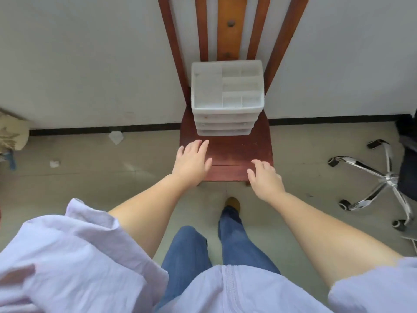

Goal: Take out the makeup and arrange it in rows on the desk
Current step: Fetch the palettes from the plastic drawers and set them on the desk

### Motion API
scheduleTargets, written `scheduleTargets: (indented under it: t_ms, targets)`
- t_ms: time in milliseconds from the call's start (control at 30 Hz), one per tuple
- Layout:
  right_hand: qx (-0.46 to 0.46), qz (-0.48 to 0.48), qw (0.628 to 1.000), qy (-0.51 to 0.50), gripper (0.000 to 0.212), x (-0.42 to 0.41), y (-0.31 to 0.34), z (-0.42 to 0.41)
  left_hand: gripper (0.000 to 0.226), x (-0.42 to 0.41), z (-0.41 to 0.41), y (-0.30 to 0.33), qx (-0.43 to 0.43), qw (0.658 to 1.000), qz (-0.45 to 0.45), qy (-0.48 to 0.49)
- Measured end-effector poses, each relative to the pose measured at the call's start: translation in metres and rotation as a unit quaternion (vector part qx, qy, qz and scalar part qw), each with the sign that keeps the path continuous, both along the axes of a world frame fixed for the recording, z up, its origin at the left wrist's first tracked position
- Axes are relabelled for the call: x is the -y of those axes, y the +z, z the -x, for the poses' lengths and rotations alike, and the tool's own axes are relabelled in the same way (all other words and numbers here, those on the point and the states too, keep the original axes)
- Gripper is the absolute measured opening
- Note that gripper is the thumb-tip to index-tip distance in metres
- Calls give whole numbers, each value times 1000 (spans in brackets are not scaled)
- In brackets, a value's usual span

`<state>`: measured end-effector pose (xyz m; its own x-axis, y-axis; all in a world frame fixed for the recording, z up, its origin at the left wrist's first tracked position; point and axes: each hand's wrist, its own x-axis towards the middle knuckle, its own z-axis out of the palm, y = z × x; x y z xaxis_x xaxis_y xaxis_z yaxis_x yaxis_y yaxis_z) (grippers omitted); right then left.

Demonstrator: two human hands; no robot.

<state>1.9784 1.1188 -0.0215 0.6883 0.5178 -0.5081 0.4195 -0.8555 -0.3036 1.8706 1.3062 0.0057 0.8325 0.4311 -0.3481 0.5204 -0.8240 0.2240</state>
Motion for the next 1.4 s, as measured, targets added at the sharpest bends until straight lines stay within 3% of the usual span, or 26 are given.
scheduleTargets:
  t_ms: [167, 300, 367, 400, 500, 533, 567, 633, 733, 867, 1000, 1100, 1167, 1267, 1333, 1400]
  targets:
    - [-105, -69, 988, -85, 40, -63, -45, -49, 64, -40, -79, -38, 35, 998, -50, -12]
    - [-230, -160, 917, -286, 39, -120, -94, -70, 74, -60, -109, -83, 25, 996, -85, -12]
    - [-295, -217, 844, -392, 40, -148, -110, -75, 78, -62, -107, -101, 52, 993, -103, -19]
    - [-329, -253, 791, -450, 40, -161, -113, -79, 78, -62, -105, -108, 74, 991, -111, -23]
    - [-388, -350, 588, -618, 35, -190, -113, -97, 76, -65, -103, -119, 119, 983, -131, -42]
    - [-393, -359, 540, -652, 36, -194, -113, -101, 74, -67, -103, -119, 120, 983, -130, -45]
    - [-397, -360, 515, -669, 36, -197, -113, -103, 72, -69, -103, -120, 120, 983, -129, -46]
    - [-398, -360, 499, -680, 35, -197, -115, -102, 69, -71, -103, -121, 125, 983, -124, -47]
    - [-388, -346, 498, -694, 36, -188, -123, -93, 68, -73, -103, -119, 118, 985, -111, -53]
    - [-376, -293, 529, -701, 38, -159, -129, -61, 70, -73, -101, -114, 90, 989, -103, -58]
    - [-415, -283, 518, -692, 31, -128, -128, -36, 78, -70, -103, -111, 80, 991, -99, -49]
    - [-452, -277, 551, -644, 32, -110, -122, -31, 82, -72, -102, -110, 80, 990, -99, -54]
    - [-476, -236, 615, -583, 31, -99, -114, -35, 83, -73, -102, -109, 83, 990, -101, -60]
    - [-450, -124, 790, -397, 26, -90, -88, -53, 76, -74, -99, -103, 90, 987, -111, -78]
    - [-343, -134, 890, -268, 28, -85, -72, -70, 72, -69, -91, -106, 114, 979, -94, -143]
    - [-193, -173, 953, -155, 30, -83, -67, -86, 64, -59, -83, -115, 112, 967, -23, -228]
